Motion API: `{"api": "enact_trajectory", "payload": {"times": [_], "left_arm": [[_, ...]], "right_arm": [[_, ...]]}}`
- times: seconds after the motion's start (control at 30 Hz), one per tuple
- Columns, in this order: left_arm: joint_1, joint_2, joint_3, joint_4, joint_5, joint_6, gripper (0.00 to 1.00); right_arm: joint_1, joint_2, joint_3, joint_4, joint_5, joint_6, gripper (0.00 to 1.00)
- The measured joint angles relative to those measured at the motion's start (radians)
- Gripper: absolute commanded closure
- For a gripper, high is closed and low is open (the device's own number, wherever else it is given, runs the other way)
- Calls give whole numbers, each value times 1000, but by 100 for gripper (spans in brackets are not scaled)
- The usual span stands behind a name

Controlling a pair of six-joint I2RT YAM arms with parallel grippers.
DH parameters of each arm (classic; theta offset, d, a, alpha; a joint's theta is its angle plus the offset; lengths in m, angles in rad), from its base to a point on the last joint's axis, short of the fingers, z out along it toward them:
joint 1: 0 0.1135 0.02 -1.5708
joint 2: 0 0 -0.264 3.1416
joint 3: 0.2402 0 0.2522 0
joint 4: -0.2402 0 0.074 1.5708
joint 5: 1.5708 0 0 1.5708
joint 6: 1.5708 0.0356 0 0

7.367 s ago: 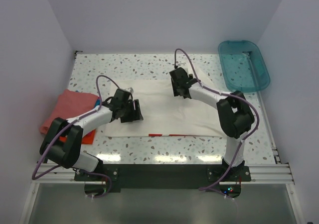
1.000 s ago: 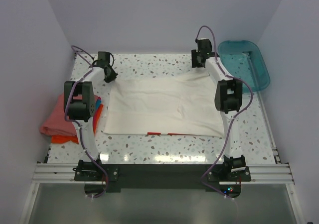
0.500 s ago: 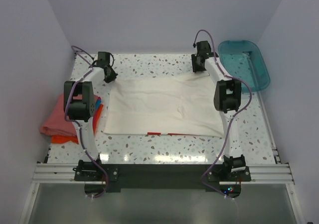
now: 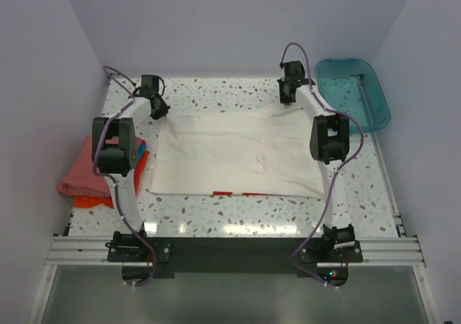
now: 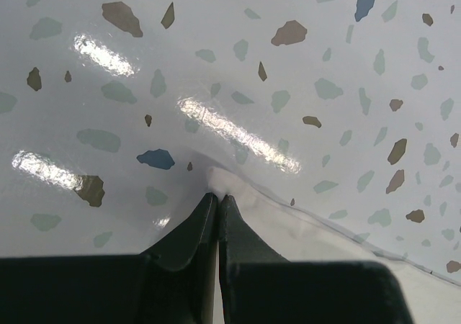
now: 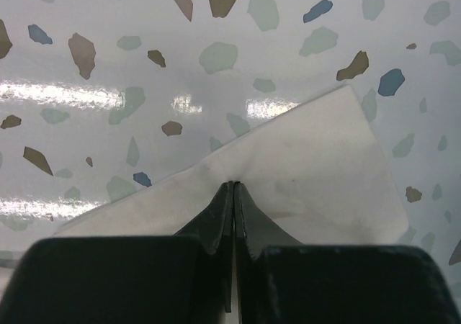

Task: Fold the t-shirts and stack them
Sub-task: Fold the tshirt

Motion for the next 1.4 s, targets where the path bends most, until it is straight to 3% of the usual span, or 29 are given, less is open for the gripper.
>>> {"api": "enact_trajectory", "payload": {"times": [0.83,1.07,1.4], "left_arm": [[2,-67,-54,55,0,0,100],[5,-126,-105,96,10,0,100],[8,-201,-199,126,31,-5,100]], "right_arm": [[-6,-302,-267,258,68,65,100],[-6,-424,-435,265,126,116,100],[-4,-747,-792,284,204,247,100]]}}
